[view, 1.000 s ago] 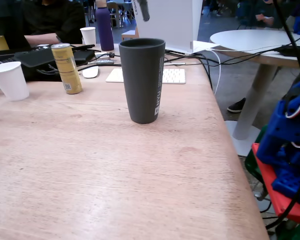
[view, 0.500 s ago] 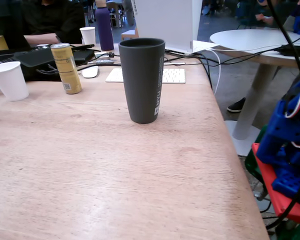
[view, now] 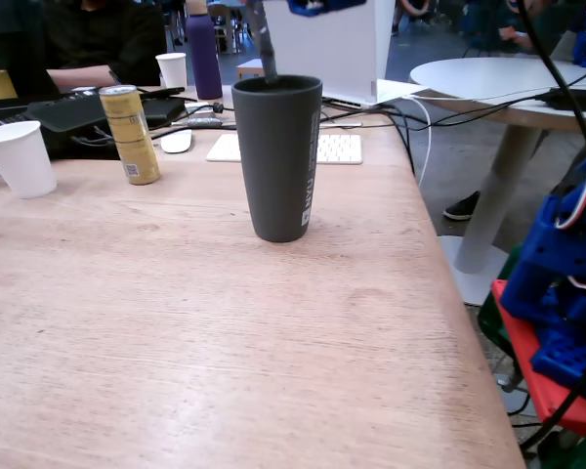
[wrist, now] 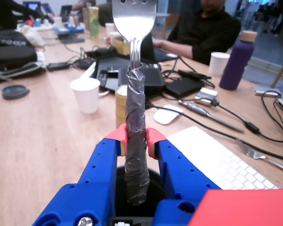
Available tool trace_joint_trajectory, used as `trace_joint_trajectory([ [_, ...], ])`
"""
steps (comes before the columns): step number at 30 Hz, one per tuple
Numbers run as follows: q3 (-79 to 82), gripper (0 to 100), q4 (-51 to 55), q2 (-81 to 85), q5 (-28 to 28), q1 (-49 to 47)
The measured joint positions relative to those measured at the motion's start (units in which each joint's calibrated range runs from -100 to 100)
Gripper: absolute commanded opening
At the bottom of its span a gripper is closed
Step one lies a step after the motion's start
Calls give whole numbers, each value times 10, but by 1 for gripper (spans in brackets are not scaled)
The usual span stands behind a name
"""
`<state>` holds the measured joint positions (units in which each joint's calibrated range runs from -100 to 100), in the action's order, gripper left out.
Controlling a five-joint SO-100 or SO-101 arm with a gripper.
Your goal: Grab the fork and place it in gray glass
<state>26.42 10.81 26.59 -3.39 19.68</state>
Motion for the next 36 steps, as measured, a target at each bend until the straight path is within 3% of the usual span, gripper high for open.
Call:
trace_joint_trajectory([
  [18, 34, 0, -3, 37, 21, -1],
  [24, 143, 0, -140, 37, 23, -1],
  [36, 232, 0, -199, 37, 45, -1],
])
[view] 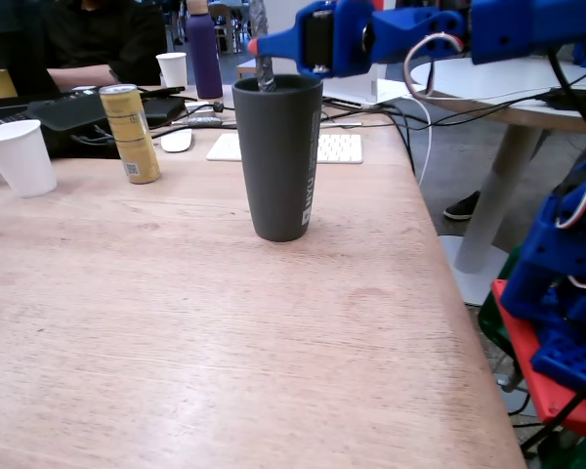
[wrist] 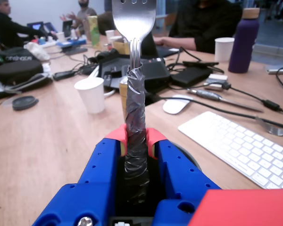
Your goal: Grab the fork and place it in gray glass
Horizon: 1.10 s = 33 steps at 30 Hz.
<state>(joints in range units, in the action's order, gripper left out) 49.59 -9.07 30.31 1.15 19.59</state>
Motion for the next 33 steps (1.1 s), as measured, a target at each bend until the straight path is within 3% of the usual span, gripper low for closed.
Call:
trace_joint_trajectory([
  [2, 5, 0, -2, 0, 0, 0],
  [6, 26, 15, -2, 0, -5, 0],
  [10, 25, 23, -6, 1, -7, -1],
  [18, 26, 23, -5, 16, -8, -13],
  [24, 116, 23, -3, 223, -7, -19],
  [29, 190, 23, 9, 358, -3, -139],
  [33, 192, 22, 153, 425, 0, -244],
])
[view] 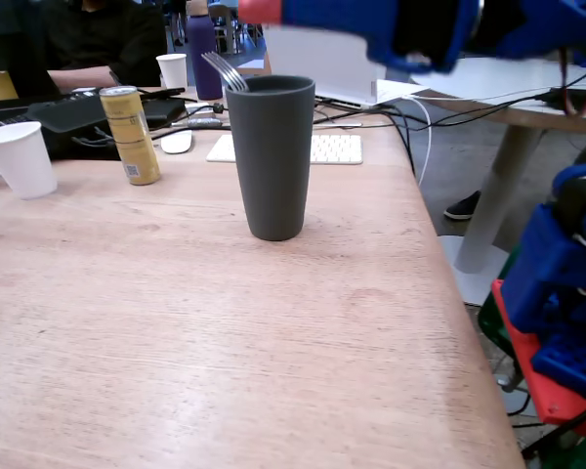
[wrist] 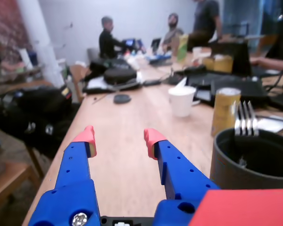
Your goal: Grab the fork and place it in gray glass
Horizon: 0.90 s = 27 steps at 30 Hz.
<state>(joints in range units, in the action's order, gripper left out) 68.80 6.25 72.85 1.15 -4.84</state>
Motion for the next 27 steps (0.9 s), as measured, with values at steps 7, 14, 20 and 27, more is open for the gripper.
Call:
trace_joint_trajectory([
  [7, 192, 22, 80, 137, -4, -21],
  [14, 301, 20, 88, 231, -1, -21],
  [20, 303, 0, 151, 233, 2, -21],
  [27, 303, 0, 307, 234, 67, -21],
])
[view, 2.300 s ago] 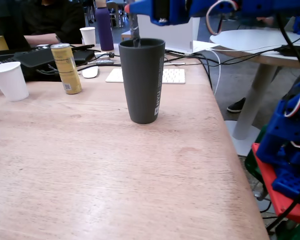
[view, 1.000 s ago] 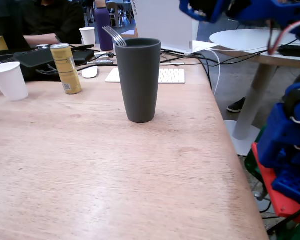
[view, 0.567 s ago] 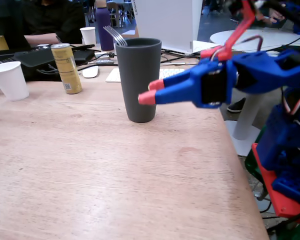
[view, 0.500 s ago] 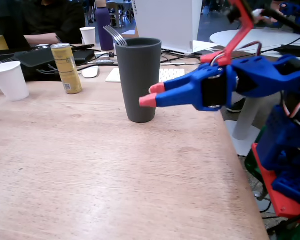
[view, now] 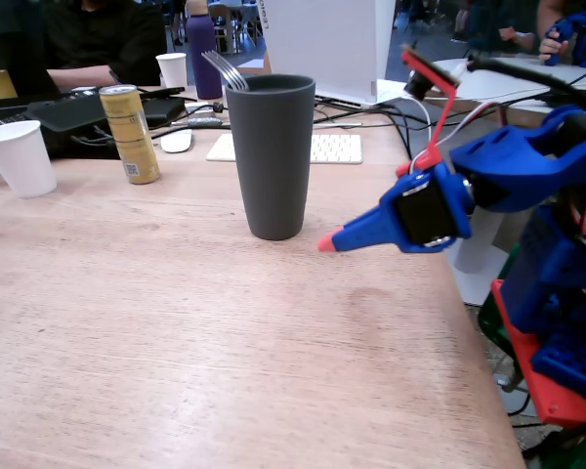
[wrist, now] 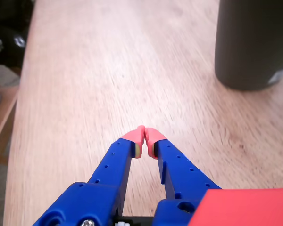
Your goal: Grab the fork and place it in gray glass
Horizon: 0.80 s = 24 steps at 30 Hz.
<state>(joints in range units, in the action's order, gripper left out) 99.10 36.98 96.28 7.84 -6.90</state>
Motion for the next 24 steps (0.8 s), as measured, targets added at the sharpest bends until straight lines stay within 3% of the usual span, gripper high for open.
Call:
trace_joint_trajectory([
  [7, 0, 0, 28, 0, 7, 0],
  [13, 1, 0, 32, 0, -35, 0],
  [24, 2, 0, 35, 0, -36, 12],
])
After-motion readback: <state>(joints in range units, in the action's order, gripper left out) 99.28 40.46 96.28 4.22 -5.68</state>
